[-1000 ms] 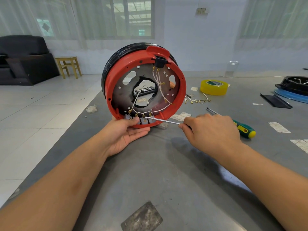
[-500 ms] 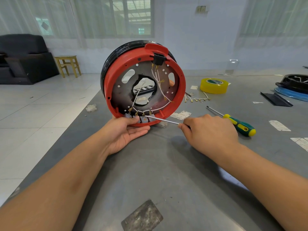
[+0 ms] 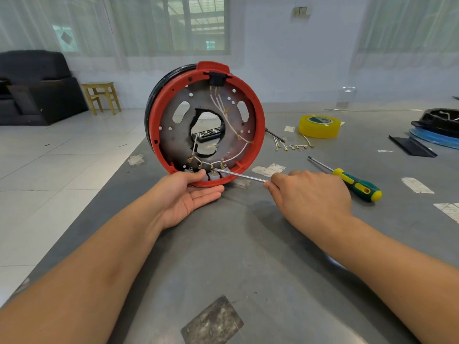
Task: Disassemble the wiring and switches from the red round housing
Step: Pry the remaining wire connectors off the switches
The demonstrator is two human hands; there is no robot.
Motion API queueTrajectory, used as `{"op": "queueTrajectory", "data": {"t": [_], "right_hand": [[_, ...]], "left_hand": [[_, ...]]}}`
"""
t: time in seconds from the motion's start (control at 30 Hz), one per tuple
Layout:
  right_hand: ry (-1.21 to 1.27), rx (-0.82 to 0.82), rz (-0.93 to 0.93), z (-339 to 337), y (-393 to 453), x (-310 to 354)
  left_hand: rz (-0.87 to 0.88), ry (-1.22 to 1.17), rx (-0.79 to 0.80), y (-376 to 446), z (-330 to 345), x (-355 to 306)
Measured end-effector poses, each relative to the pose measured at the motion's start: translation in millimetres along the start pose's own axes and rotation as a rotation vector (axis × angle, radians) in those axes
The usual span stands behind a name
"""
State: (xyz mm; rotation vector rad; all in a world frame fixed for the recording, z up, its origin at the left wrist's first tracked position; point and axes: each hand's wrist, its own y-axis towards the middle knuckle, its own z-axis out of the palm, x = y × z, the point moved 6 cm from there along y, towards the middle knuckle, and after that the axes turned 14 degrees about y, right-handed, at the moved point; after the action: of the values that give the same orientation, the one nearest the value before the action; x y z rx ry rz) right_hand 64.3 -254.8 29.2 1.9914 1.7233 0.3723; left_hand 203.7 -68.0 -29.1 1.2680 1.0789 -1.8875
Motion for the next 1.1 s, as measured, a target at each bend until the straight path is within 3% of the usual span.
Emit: {"op": "queueTrajectory", "data": {"t": [1.1], "right_hand": [[0.02,0.261,0.126,-7.8,-3.6,9.7]], "left_hand": [[0.029,0.008,0.004,-1.2,0.5,-0.1]]}}
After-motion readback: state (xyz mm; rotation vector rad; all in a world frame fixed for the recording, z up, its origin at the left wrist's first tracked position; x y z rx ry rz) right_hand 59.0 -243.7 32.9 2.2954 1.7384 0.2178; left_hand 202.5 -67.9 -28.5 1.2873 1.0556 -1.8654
